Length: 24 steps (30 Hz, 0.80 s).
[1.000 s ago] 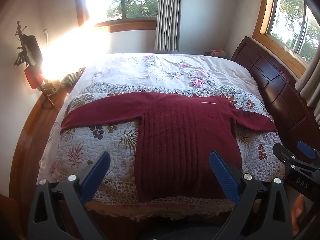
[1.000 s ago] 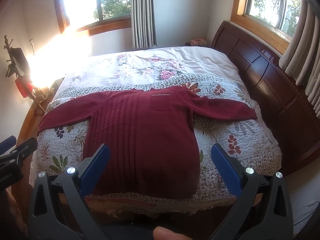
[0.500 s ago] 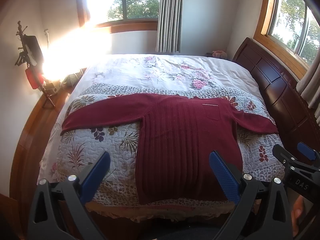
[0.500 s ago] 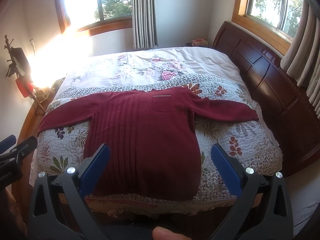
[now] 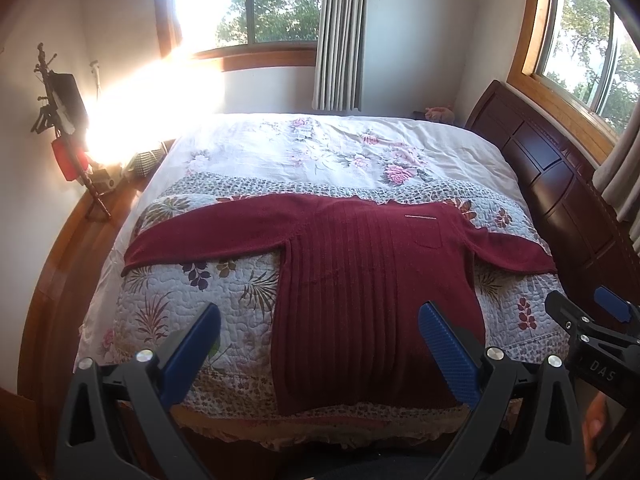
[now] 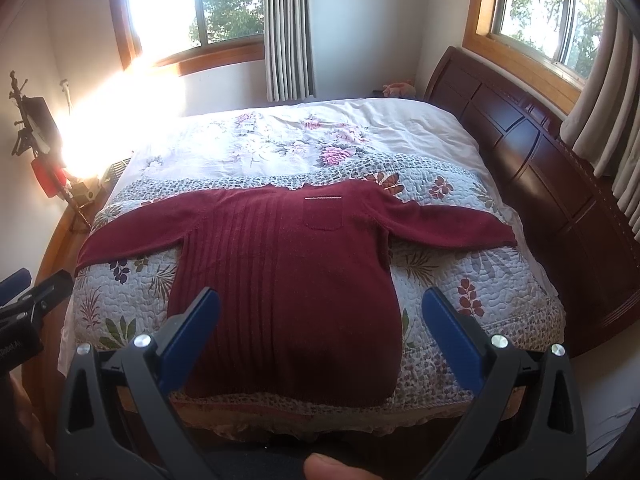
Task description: Fold small clothes
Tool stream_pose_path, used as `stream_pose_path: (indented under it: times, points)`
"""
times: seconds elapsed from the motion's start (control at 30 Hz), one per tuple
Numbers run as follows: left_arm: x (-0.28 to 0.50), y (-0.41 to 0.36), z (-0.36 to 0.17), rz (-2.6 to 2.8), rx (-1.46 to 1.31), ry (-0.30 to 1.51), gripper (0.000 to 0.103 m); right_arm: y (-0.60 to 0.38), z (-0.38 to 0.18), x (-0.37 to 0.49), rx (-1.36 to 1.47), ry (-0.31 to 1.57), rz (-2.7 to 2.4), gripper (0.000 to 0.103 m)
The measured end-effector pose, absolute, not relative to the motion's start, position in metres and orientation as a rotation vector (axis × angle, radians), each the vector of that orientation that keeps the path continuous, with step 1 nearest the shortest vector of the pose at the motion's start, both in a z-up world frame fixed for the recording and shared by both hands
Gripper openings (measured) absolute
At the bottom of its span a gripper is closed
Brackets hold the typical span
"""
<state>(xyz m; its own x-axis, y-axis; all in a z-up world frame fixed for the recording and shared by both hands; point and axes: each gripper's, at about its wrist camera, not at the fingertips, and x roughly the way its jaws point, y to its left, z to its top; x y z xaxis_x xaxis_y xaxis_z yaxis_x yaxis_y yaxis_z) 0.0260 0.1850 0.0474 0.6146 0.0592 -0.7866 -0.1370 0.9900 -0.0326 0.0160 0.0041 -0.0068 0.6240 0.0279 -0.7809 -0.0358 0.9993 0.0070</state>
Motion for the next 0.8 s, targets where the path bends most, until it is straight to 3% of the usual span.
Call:
stream_pose_path:
  times: [0.8]
  points:
    - [0.0277,0.1914,0.045,0.117,-0.086,0.903,0.099,0.0117,-0.0065,0.0171,-0.029,0.907,0.043,0.1]
